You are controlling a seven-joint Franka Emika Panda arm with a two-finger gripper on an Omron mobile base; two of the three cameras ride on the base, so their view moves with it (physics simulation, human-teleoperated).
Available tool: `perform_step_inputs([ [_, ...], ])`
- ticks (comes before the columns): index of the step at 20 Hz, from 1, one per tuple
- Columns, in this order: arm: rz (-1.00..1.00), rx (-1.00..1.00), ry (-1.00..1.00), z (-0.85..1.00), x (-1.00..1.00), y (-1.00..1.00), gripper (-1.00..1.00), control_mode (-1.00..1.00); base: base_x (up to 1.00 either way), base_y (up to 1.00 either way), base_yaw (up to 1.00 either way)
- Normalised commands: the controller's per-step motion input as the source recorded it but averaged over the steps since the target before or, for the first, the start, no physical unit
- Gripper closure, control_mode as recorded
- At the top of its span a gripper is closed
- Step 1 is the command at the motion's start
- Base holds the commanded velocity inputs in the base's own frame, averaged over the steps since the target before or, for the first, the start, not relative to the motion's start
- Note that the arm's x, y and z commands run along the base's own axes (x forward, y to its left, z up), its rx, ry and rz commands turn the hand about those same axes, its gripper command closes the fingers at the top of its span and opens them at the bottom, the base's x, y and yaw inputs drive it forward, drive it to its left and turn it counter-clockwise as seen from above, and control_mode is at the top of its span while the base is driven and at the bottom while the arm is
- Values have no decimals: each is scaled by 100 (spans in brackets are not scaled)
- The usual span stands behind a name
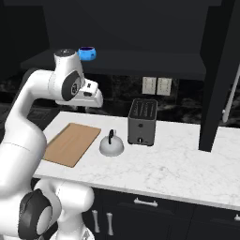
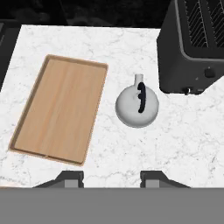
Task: Pick the kettle from the counter and place it on the tray. Then pick the mug from the cabinet and place it on the tray. Then close the cabinet doors.
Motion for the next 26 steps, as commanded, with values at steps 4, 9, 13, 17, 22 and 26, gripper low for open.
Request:
perform_step_inputs([
  [4, 0, 0, 0, -77, 0, -4, -100, -100, 0, 0, 0],
  [9, 0, 13, 0, -100, 0, -65, -100, -100, 0, 0, 0],
  [13, 0, 8, 0, -77, 1, -38, -100, -100, 0, 0, 0],
  [17, 0, 0, 2, 0, 5, 0, -100, -100, 0, 0, 0],
  [22, 0, 1, 4, -9, 60, 5, -100, -100, 0, 0, 0],
  [26, 0, 3, 9, -27, 98, -2, -100, -100, 0, 0, 0],
])
